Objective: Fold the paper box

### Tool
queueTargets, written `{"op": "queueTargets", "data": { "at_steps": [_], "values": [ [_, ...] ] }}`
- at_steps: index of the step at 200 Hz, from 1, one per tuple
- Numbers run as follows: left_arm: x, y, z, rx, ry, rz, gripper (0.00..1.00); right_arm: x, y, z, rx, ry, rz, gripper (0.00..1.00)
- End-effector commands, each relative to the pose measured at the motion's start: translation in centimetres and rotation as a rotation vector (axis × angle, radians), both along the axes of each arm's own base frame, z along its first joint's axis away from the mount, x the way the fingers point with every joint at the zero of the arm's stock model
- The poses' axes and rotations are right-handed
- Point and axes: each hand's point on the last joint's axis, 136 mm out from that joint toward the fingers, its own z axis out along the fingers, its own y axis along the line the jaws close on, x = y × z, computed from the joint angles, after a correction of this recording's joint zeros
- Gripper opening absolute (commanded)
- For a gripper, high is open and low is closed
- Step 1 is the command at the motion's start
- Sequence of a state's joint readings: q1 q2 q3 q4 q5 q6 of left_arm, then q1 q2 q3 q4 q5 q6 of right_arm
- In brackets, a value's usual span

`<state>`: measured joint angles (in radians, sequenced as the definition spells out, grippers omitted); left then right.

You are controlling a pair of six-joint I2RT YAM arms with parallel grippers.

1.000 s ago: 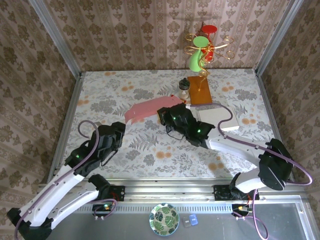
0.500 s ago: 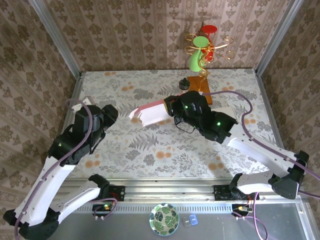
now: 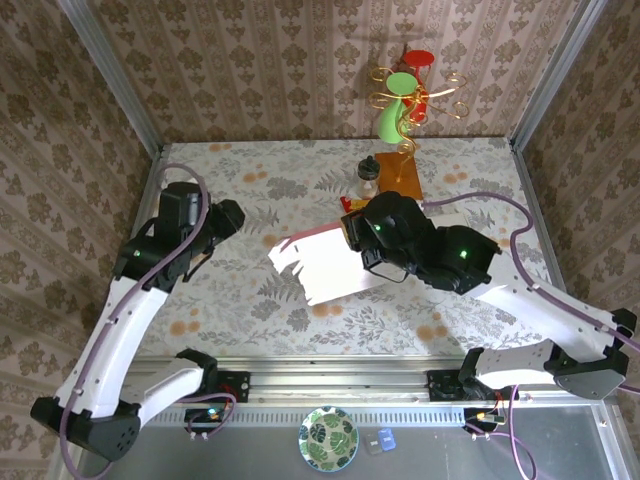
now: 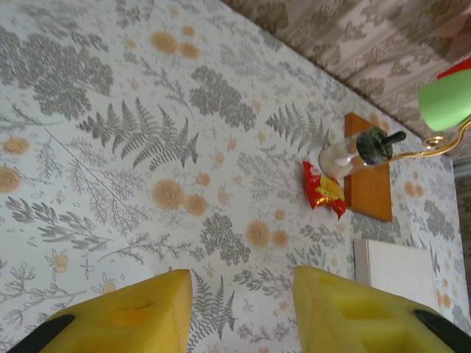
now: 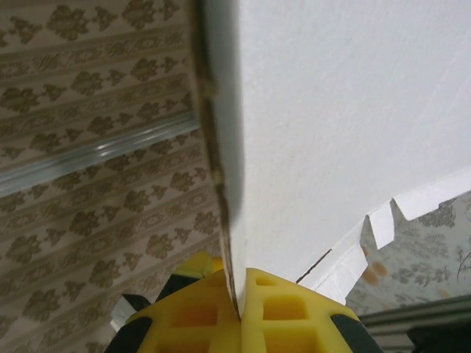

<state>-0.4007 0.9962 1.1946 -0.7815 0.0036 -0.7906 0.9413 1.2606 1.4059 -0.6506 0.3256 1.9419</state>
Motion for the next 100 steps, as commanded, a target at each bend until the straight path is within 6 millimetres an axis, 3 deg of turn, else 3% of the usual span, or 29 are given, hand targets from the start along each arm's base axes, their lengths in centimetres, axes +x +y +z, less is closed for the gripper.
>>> {"op": "queueTargets", "data": {
  "at_steps": [1, 39, 77, 82, 100],
  "values": [
    [-1.0, -1.0, -1.2, -0.016, 0.040, -0.088, 0.42, 3.3, 0.1, -2.9, 0.009, -0.009, -0.064, 0.00],
    [-1.1, -2.5, -2.5, -0.072, 0.072, -0.147, 0.42, 6.3, 0.4, -6.2, 0.022, -0.023, -0.077, 0.00],
    [-0.7, -4.8, -1.7, -0.153, 0.095, -0.181, 0.43, 7.3, 0.3, -7.6, 0.030, -0.014, -0.088, 0.00],
    [-0.7, -5.2, -1.6, -0.165, 0.102, -0.185, 0.44, 7.7, 0.6, -8.8, 0.013, 0.006, -0.088, 0.00],
    [-0.5, -6.2, -1.9, -0.206, 0.154, -0.176, 0.45, 7.9, 0.8, -9.5, 0.014, 0.018, -0.087, 0.00]
  ]
}}
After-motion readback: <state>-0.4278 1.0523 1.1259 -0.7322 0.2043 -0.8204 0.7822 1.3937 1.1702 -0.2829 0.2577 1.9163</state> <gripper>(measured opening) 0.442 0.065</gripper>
